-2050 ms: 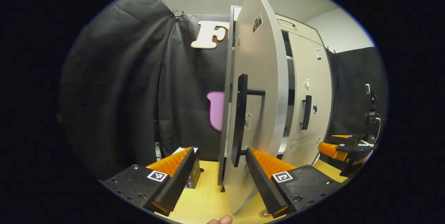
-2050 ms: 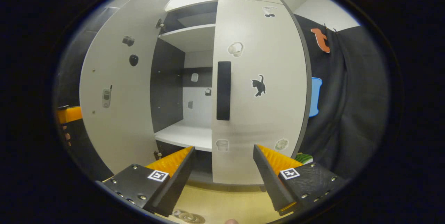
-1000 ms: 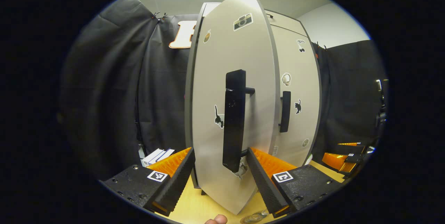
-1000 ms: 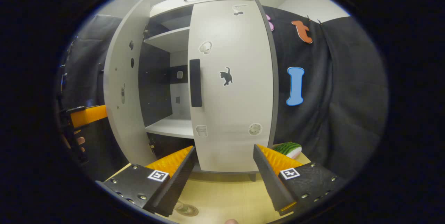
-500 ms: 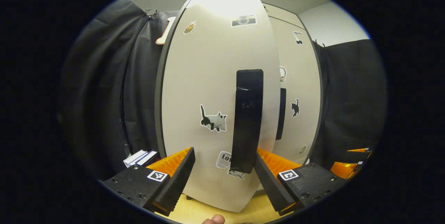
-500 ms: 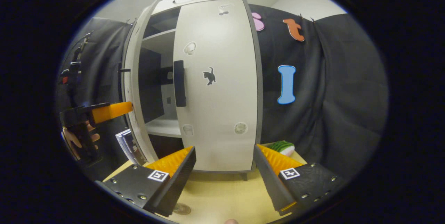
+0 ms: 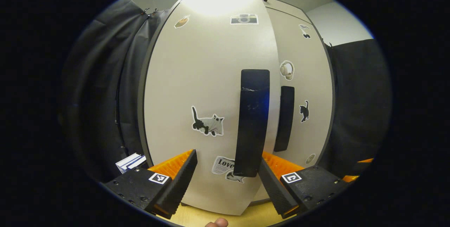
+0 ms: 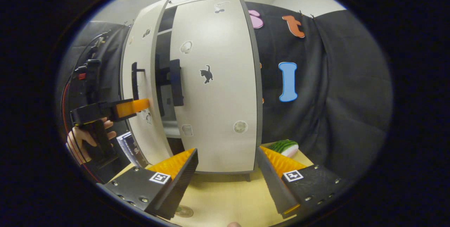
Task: Grasp the bottle in the cabinet with the left hand and place it on the coaster, then close the right door with the right hand and the left door with the left hand.
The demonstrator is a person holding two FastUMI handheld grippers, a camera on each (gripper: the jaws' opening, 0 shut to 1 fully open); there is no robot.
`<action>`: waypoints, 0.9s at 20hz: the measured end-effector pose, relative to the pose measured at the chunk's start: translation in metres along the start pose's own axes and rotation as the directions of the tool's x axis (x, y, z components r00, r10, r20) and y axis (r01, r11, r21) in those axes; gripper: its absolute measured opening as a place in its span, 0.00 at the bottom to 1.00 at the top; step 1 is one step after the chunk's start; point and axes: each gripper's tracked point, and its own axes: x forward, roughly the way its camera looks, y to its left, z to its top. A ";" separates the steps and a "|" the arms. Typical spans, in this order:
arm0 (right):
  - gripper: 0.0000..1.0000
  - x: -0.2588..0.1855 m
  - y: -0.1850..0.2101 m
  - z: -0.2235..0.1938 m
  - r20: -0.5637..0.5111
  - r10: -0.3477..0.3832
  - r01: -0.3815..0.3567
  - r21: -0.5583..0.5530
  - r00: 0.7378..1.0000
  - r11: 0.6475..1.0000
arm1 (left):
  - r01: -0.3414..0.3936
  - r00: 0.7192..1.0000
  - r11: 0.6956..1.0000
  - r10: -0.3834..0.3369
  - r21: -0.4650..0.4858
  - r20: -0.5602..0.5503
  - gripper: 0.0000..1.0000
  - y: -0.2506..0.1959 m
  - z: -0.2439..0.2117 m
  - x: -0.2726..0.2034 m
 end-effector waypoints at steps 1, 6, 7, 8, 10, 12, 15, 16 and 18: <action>1.00 0.000 0.000 -0.001 -0.001 0.000 0.000 0.003 1.000 1.000 | -0.006 1.000 1.000 0.006 0.003 0.000 1.00 -0.002 0.000 0.005; 1.00 -0.004 0.002 0.001 0.005 0.003 -0.003 0.011 1.000 1.000 | -0.026 1.000 1.000 0.026 0.009 0.008 1.00 -0.007 -0.001 0.028; 1.00 -0.004 0.002 0.001 0.006 0.003 -0.003 0.010 1.000 1.000 | -0.027 1.000 1.000 0.027 0.007 0.008 1.00 -0.008 0.000 0.031; 1.00 -0.005 0.003 0.002 0.007 0.006 -0.006 0.012 1.000 1.000 | -0.027 1.000 1.000 0.027 0.002 0.006 1.00 -0.008 -0.001 0.035; 1.00 -0.006 0.006 0.003 0.008 0.010 -0.010 0.014 1.000 1.000 | -0.029 1.000 1.000 0.029 -0.003 0.010 1.00 -0.009 -0.001 0.041; 1.00 -0.007 0.009 0.003 0.008 0.016 -0.016 0.005 1.000 1.000 | -0.030 0.999 1.000 0.030 -0.001 0.014 1.00 -0.009 -0.002 0.045; 1.00 -0.010 0.016 0.005 0.014 0.024 -0.024 0.001 1.000 1.000 | -0.041 0.999 0.999 0.041 -0.006 0.006 1.00 -0.009 -0.002 0.043; 1.00 -0.010 0.018 0.008 0.018 0.026 -0.026 0.004 0.999 1.000 | -0.034 0.999 0.999 0.034 -0.012 0.012 1.00 -0.010 0.000 0.038; 1.00 -0.011 0.022 0.014 0.028 0.029 -0.029 0.005 0.999 1.000 | -0.026 0.999 0.999 0.027 -0.018 0.026 0.99 -0.012 0.007 0.025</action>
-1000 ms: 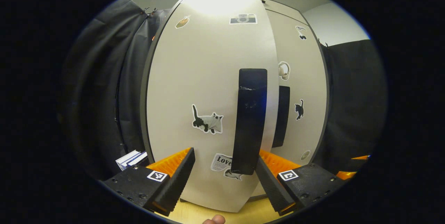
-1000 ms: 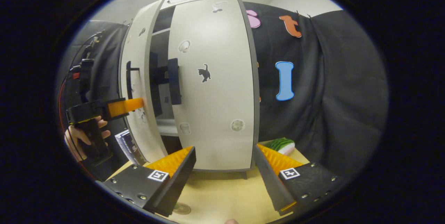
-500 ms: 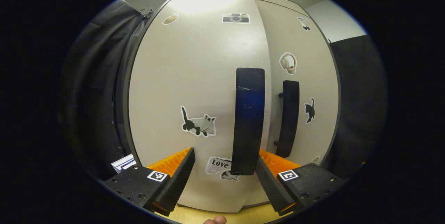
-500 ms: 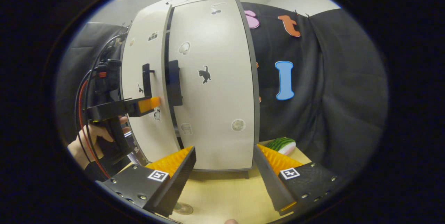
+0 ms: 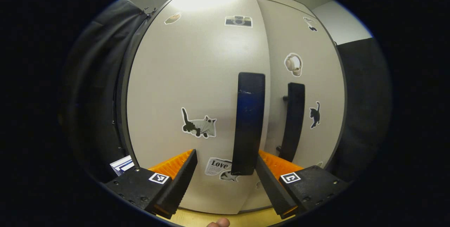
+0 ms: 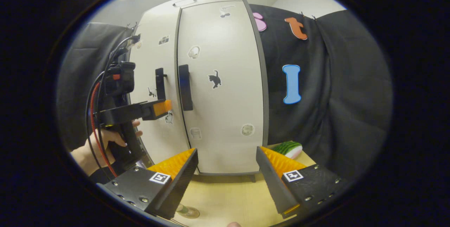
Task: Grasp the bottle in the cabinet with the left hand and place it on the coaster, then close the right door with the right hand and the left door with the left hand.
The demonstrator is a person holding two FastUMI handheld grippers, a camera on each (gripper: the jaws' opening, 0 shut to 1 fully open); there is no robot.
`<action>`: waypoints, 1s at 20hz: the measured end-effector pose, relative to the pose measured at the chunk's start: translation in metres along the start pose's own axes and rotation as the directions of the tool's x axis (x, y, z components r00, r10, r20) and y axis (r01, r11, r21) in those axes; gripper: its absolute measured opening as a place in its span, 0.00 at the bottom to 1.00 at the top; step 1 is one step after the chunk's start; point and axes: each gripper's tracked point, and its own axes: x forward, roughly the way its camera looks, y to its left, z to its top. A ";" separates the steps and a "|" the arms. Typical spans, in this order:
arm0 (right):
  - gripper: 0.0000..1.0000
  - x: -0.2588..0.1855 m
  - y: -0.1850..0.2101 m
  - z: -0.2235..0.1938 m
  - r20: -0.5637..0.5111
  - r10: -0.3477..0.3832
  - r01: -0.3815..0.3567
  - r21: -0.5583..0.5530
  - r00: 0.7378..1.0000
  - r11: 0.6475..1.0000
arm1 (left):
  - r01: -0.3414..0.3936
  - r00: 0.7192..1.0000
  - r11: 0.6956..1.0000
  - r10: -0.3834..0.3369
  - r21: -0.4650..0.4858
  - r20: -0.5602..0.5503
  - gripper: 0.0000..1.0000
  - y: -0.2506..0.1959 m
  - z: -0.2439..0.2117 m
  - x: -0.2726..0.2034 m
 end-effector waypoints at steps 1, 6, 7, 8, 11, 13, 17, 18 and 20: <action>1.00 -0.001 0.002 0.004 0.006 0.000 0.000 0.000 1.000 1.000 | 0.000 1.000 1.000 0.000 0.007 -0.001 0.99 -0.001 0.002 -0.008; 0.97 -0.004 0.006 0.031 0.041 -0.026 0.026 -0.010 0.999 1.000 | -0.003 1.000 0.999 0.004 0.046 -0.016 0.98 0.004 0.011 -0.069; 1.00 -0.005 0.008 0.036 0.046 -0.028 0.029 -0.014 0.999 0.999 | -0.013 1.000 0.999 0.013 0.048 -0.013 0.98 0.008 0.014 -0.082; 0.97 -0.006 0.009 0.041 0.054 -0.032 0.033 -0.018 0.998 0.999 | -0.023 1.000 0.999 0.024 0.041 -0.011 0.98 0.010 0.016 -0.095; 1.00 -0.013 0.013 0.050 0.071 -0.042 0.045 -0.034 0.997 0.998 | -0.050 0.999 0.998 0.050 0.044 -0.016 0.98 0.018 0.022 -0.130; 1.00 -0.018 0.015 0.054 0.076 -0.047 0.050 -0.048 0.996 0.998 | -0.060 0.998 0.996 0.060 0.059 -0.002 0.98 0.024 0.029 -0.147; 1.00 -0.030 0.020 0.057 0.083 -0.047 0.051 -0.043 0.995 0.998 | -0.068 0.998 0.996 0.069 0.050 -0.012 0.98 0.034 0.025 -0.169; 1.00 -0.033 0.021 0.057 0.084 -0.048 0.052 -0.046 0.995 0.998 | -0.069 0.997 0.997 0.070 0.046 -0.019 0.98 0.035 0.023 -0.173; 1.00 -0.039 0.023 0.058 0.086 -0.046 0.050 -0.042 0.995 0.998 | -0.070 0.997 0.996 0.071 0.046 -0.027 0.98 0.036 0.021 -0.178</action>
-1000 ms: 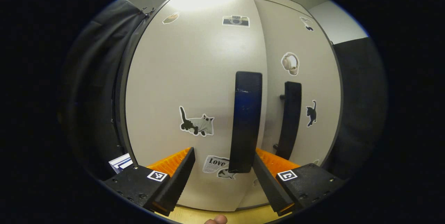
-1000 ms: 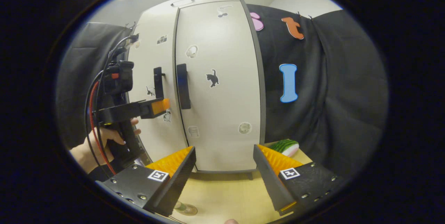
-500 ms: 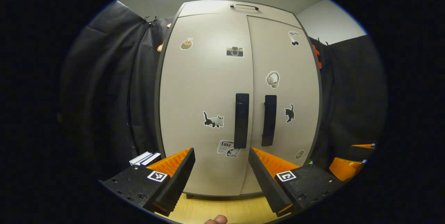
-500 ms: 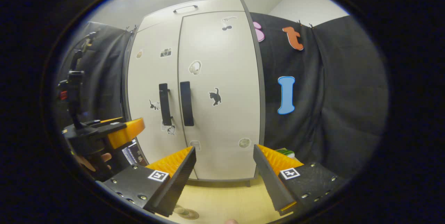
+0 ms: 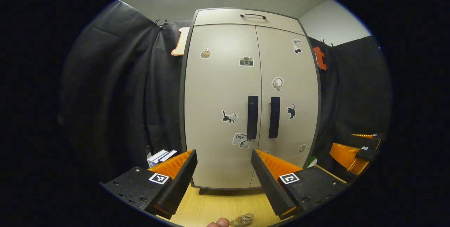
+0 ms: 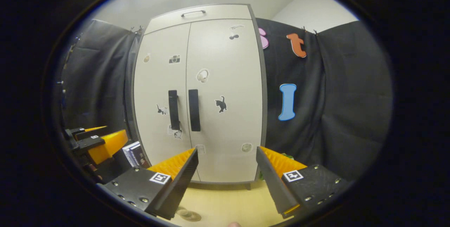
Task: Grasp the bottle in the cabinet with the left hand and place it on the coaster, then close the right door with the right hand and the left door with the left hand.
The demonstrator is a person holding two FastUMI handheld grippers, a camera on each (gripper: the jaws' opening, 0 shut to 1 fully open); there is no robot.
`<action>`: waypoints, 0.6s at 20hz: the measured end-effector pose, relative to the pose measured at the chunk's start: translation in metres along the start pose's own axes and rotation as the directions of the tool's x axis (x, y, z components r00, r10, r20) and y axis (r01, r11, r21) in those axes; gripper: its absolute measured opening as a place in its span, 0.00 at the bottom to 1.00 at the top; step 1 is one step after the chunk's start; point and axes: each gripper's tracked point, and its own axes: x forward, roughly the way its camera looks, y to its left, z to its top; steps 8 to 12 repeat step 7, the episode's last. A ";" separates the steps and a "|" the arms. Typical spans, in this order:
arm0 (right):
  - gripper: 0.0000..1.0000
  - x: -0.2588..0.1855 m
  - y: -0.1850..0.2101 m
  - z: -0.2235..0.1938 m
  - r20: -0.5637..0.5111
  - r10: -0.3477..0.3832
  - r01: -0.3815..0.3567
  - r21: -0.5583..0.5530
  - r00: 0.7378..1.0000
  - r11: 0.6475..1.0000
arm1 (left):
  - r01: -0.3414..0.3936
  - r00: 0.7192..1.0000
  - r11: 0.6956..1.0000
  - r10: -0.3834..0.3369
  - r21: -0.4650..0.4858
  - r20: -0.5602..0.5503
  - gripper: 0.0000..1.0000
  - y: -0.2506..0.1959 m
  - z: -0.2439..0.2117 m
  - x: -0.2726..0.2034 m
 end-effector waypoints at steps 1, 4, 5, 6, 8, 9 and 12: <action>1.00 -0.002 0.001 0.001 0.002 0.002 -0.002 0.002 1.000 1.000 | 0.000 1.000 1.000 0.000 -0.003 0.004 0.98 0.001 0.001 -0.002; 1.00 -0.008 0.002 0.000 -0.001 0.003 -0.003 0.010 1.000 1.000 | 0.003 1.000 1.000 -0.003 0.007 -0.001 0.98 0.000 -0.003 -0.007; 1.00 -0.009 0.002 0.000 -0.001 0.003 -0.003 0.011 1.000 1.000 | -0.001 1.000 1.000 0.001 0.020 0.009 0.98 0.001 -0.001 -0.008; 1.00 -0.011 0.001 0.000 -0.002 0.003 -0.003 0.013 1.000 1.000 | 0.000 1.000 1.000 -0.001 0.020 0.008 0.98 0.001 -0.001 -0.009; 1.00 -0.012 0.002 0.002 0.001 0.003 -0.003 0.012 1.000 1.000 | 0.004 1.000 1.000 -0.004 0.014 0.010 0.98 0.000 -0.001 -0.010; 1.00 -0.012 0.002 0.002 0.001 0.003 -0.003 0.012 1.000 1.000 | 0.004 1.000 1.000 -0.004 0.014 0.010 0.98 0.000 -0.001 -0.010; 1.00 -0.012 0.002 0.002 0.001 0.003 -0.003 0.012 1.000 1.000 | 0.004 1.000 1.000 -0.004 0.014 0.010 0.98 0.000 -0.001 -0.010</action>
